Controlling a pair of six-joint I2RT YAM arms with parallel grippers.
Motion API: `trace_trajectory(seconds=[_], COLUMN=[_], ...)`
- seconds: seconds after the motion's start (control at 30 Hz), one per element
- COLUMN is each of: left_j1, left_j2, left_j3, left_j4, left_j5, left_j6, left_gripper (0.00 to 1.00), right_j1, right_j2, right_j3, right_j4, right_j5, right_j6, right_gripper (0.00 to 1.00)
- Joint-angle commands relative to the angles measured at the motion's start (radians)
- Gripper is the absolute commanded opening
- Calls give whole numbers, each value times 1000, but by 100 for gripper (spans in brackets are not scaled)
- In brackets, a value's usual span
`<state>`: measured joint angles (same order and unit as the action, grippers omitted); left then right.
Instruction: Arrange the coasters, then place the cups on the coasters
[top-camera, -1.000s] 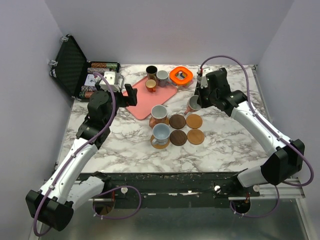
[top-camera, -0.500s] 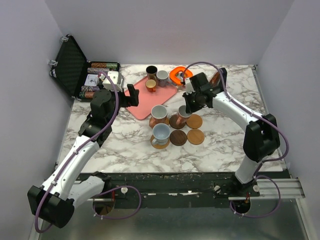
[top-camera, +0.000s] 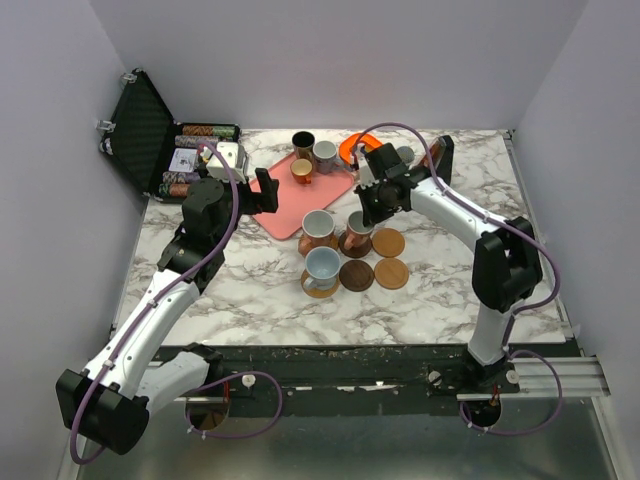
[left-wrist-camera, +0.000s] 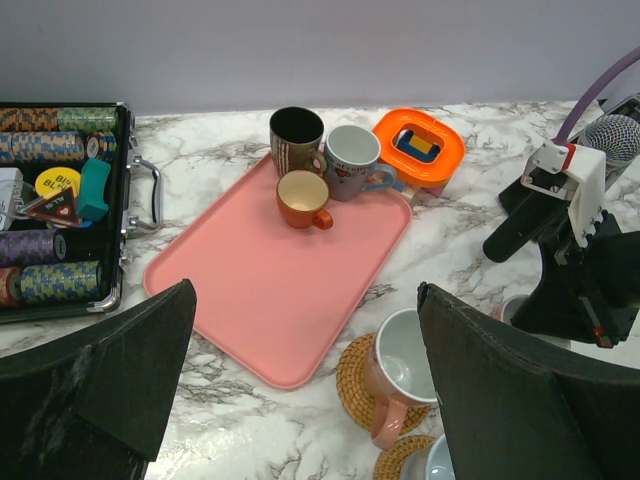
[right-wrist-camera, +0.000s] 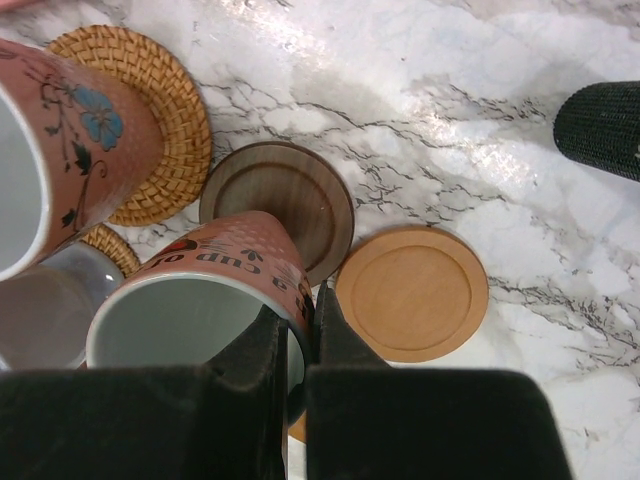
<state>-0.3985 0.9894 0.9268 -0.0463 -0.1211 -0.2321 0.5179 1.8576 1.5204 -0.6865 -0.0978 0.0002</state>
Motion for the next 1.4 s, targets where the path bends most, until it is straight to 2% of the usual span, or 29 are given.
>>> trace_trajectory(seconds=[0.0, 0.53, 1.37], left_j1=[6, 6, 6], left_j2=[2, 0, 0], left_j3=[0, 0, 0], left_j4=[16, 16, 16], left_j5=[17, 20, 20], left_j6=[7, 4, 7], left_gripper=[99, 99, 99], right_j1=[8, 42, 56], right_j2=[25, 57, 91], right_j3=[46, 50, 61], right_j4=[-24, -31, -24], right_j5=[52, 148, 175], right_j6=[58, 172, 184], right_gripper=[1, 1, 2])
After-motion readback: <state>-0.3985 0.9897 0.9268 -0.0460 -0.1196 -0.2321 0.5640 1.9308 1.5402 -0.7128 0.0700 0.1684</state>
